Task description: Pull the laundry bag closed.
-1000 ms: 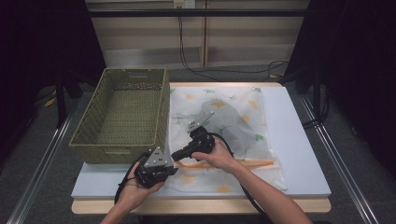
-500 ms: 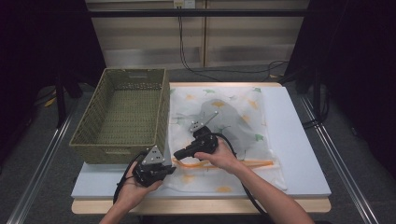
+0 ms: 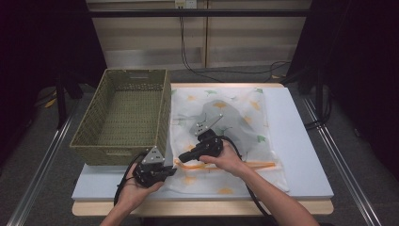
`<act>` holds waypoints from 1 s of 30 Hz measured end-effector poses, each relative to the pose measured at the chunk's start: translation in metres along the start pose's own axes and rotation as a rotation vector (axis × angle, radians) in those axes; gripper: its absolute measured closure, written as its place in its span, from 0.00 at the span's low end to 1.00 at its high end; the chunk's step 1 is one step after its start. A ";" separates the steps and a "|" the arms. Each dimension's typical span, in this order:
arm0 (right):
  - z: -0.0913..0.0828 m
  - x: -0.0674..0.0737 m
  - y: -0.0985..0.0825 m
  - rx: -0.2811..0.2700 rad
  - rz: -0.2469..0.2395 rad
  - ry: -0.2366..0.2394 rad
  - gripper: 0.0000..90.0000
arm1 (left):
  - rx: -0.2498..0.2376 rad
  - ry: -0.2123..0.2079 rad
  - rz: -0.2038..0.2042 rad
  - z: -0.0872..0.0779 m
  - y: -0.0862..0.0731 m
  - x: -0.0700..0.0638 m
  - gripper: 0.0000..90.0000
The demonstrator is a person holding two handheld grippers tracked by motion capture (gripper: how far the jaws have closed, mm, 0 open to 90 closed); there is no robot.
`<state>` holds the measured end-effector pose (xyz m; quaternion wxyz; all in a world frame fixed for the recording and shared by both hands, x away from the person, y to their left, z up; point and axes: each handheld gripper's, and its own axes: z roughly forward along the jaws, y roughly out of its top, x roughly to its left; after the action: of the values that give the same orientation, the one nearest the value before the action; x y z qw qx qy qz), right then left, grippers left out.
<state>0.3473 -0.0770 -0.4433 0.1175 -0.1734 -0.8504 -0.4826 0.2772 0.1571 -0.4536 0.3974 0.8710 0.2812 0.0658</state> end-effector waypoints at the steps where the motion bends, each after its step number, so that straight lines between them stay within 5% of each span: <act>1: -0.001 0.000 0.000 0.000 0.002 0.000 1.00 | -0.004 -0.004 -0.002 0.000 0.000 0.000 0.85; 7: -0.002 0.000 0.000 -0.004 0.005 -0.010 1.00 | -0.038 -0.003 -0.028 -0.005 0.009 0.002 0.76; 15: -0.001 0.002 -0.001 0.008 -0.006 -0.016 1.00 | -0.026 -0.021 -0.047 0.000 0.009 0.006 0.94; 30: 0.000 0.003 -0.008 0.013 0.000 -0.008 1.00 | -0.052 -0.005 -0.046 -0.003 0.007 0.006 0.96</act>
<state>0.3414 -0.0801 -0.4480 0.1152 -0.1743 -0.8541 -0.4763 0.2838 0.1586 -0.4472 0.4220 0.8539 0.2984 0.0617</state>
